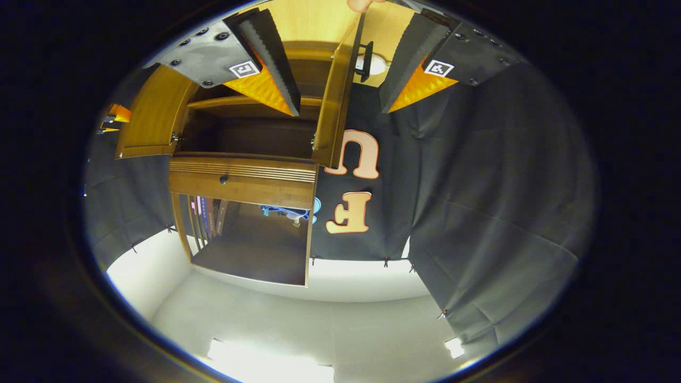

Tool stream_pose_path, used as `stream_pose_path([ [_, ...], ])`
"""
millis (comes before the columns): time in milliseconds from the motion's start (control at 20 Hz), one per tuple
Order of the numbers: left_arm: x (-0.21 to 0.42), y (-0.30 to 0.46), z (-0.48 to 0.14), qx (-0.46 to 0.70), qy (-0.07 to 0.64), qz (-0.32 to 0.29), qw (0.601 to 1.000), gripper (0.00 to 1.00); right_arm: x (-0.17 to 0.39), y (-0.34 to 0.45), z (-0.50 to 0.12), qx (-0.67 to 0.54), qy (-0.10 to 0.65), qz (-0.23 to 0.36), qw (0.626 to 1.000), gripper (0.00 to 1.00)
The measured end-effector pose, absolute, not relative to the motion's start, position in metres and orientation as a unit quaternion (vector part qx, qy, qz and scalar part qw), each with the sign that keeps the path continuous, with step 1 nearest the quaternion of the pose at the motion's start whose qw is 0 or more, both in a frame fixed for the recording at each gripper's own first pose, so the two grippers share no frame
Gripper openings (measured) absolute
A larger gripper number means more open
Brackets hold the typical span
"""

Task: Open the right door of the double-door shoe cabinet with the right hand, and open the left door with the left hand.

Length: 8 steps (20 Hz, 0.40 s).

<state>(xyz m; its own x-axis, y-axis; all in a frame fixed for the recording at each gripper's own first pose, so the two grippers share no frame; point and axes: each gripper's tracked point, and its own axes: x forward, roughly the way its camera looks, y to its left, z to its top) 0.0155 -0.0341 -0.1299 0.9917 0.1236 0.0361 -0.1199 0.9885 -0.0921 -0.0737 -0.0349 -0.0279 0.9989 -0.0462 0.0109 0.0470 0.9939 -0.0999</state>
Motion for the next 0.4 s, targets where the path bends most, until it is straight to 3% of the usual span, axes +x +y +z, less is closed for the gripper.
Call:
stream_pose_path([
  [350, 0.017, -0.039, -0.136, -0.046, 0.003, 0.055, 0.997, 0.96, -0.071, -0.051, -0.029, -0.050, -0.003, -0.027, 0.998, 0.92],
  [400, 0.018, -0.038, -0.136, -0.042, 0.004, 0.057, 0.998, 0.96, -0.070, -0.053, -0.028, -0.050, -0.004, -0.028, 0.998, 0.99],
])
